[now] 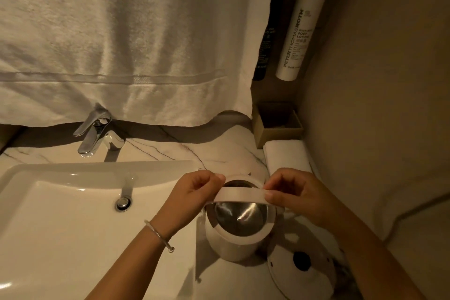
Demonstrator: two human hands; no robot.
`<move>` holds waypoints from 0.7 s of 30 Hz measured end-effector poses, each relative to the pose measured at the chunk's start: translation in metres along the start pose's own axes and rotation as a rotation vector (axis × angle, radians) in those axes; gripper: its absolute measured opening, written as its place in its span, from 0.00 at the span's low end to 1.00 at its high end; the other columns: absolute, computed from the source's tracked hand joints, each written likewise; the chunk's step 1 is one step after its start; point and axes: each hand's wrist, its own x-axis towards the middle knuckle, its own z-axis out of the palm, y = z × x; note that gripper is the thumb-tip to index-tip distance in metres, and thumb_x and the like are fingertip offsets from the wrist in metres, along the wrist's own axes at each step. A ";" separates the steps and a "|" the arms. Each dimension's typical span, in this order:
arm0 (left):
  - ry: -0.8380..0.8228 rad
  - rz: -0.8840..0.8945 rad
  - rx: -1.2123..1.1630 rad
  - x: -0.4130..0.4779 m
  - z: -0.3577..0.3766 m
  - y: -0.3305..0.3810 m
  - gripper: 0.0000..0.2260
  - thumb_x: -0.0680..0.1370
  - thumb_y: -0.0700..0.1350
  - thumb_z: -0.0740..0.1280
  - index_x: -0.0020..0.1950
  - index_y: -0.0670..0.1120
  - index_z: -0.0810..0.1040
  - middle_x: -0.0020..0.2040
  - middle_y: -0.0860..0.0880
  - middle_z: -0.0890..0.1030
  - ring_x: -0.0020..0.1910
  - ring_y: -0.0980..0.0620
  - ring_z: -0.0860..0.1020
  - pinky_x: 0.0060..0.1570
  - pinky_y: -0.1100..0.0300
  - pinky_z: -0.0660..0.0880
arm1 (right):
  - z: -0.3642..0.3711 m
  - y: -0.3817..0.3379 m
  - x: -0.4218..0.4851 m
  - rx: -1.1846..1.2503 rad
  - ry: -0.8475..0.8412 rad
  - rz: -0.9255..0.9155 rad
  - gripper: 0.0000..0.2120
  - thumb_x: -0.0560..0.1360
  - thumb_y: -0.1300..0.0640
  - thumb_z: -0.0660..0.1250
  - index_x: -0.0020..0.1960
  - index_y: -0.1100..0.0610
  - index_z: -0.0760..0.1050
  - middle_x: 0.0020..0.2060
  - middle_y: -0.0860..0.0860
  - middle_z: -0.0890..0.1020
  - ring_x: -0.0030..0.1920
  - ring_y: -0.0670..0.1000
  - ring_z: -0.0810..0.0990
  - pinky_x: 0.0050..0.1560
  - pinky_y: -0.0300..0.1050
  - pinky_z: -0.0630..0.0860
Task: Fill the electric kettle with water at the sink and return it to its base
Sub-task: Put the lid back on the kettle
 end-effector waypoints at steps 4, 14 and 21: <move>0.080 -0.054 0.205 -0.015 -0.005 -0.008 0.16 0.72 0.58 0.65 0.39 0.45 0.76 0.38 0.48 0.80 0.40 0.50 0.77 0.42 0.60 0.74 | 0.010 -0.001 -0.020 -0.044 0.052 0.033 0.04 0.70 0.57 0.70 0.42 0.47 0.79 0.42 0.48 0.82 0.48 0.50 0.81 0.50 0.49 0.78; 0.150 -0.156 0.176 -0.065 0.004 -0.038 0.06 0.70 0.41 0.70 0.41 0.45 0.72 0.27 0.55 0.77 0.30 0.55 0.72 0.35 0.60 0.71 | 0.055 0.035 -0.073 -0.512 0.203 -0.162 0.06 0.67 0.43 0.66 0.39 0.45 0.77 0.39 0.37 0.77 0.48 0.39 0.74 0.53 0.43 0.69; 0.146 -0.196 0.206 -0.072 0.015 -0.060 0.08 0.69 0.38 0.69 0.34 0.43 0.70 0.30 0.47 0.74 0.29 0.52 0.71 0.34 0.59 0.71 | 0.089 0.078 -0.085 -0.555 0.350 -0.174 0.01 0.68 0.54 0.70 0.39 0.51 0.79 0.40 0.43 0.77 0.45 0.39 0.73 0.46 0.32 0.70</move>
